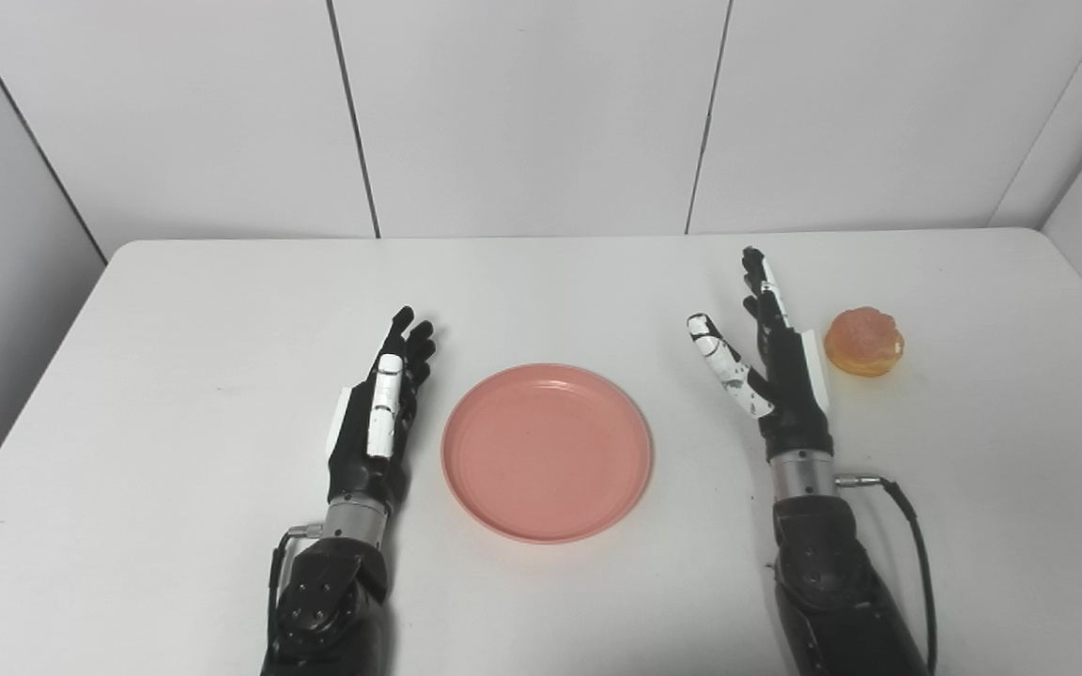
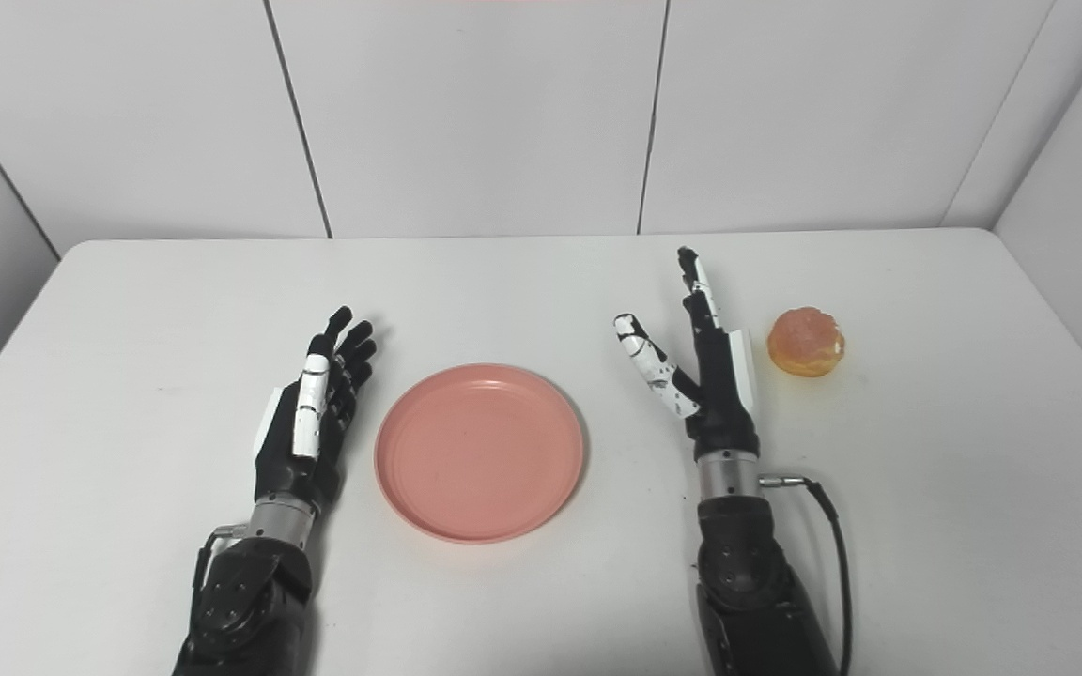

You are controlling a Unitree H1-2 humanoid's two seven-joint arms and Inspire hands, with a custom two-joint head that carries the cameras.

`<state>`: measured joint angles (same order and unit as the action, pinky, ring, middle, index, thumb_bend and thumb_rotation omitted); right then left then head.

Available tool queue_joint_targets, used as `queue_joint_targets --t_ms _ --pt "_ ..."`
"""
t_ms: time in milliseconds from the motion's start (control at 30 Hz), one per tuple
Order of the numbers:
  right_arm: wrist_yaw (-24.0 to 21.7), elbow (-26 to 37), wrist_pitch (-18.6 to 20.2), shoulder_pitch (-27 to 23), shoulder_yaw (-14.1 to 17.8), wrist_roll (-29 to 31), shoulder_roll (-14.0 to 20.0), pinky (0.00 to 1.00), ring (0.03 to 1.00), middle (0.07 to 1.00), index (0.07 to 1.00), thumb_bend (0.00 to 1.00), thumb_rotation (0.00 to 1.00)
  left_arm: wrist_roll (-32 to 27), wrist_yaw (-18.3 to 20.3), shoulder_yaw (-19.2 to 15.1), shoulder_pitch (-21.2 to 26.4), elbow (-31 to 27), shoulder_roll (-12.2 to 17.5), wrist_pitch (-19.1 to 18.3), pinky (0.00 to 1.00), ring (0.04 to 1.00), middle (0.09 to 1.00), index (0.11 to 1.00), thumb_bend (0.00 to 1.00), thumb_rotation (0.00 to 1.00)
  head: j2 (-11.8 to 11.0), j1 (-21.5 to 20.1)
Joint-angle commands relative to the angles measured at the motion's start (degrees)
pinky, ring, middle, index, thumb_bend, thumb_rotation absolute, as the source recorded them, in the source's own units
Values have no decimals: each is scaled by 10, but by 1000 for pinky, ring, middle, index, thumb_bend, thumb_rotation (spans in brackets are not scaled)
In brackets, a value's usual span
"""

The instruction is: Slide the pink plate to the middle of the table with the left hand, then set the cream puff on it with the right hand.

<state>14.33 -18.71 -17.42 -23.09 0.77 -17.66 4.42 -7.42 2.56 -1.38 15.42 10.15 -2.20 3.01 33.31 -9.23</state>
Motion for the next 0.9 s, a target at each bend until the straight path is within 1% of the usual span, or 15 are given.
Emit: queue_joint_targets --t_ms 0,100,200,300,333,400,467,533,667,733,867 --pt "19 27 -2 -23 13 -11 15 876 919 932 944 570 585 -6 2 1 -22 7 -5 -23 963 946 934 935 492 1000 5 1" --pt "38 29 13 -33 24 -40 36 843 910 933 943 591 525 -5 -1 1 -25 -1 -7 -32 943 934 921 922 476 1000 2 -1" --pt "66 11 9 -44 33 -60 54 879 918 928 939 611 483 -3 -1 0 -27 0 -7 -31 929 919 908 909 478 1000 0 -1" --pt "88 -10 8 -53 42 -69 73 901 927 928 938 619 494 -3 -2 1 -28 -2 -8 -34 925 913 904 905 493 1000 0 -1" --pt "93 -17 8 -56 43 -72 80 900 933 935 941 620 500 -3 -4 0 -28 -4 -9 -37 920 906 896 896 492 1000 4 -7" --pt "106 -31 19 -64 46 -84 95 872 924 939 943 630 513 -2 -6 -1 -28 -6 -10 -38 917 899 888 891 486 1000 4 -7" --pt "112 -34 35 -67 49 -90 104 846 912 937 942 652 519 -1 -7 -1 -28 -6 -10 -38 905 890 881 884 485 1000 5 -13" --pt "117 -36 45 -70 52 -95 114 836 910 937 941 651 494 -2 -4 -1 -28 -6 -8 -38 907 891 882 883 485 1000 6 -14" --pt "137 -62 46 -78 53 -108 134 841 915 939 934 655 430 -5 4 1 -29 -8 -4 -37 913 891 883 882 497 1000 7 -14" --pt "142 -70 50 -80 52 -109 139 843 921 948 940 664 412 -5 8 3 -30 -9 -2 -36 922 895 889 890 516 1000 6 -17" --pt "144 -103 75 -89 46 -114 146 826 913 944 938 711 380 1 11 7 -30 -7 3 -32 935 898 893 898 531 1000 7 -25"
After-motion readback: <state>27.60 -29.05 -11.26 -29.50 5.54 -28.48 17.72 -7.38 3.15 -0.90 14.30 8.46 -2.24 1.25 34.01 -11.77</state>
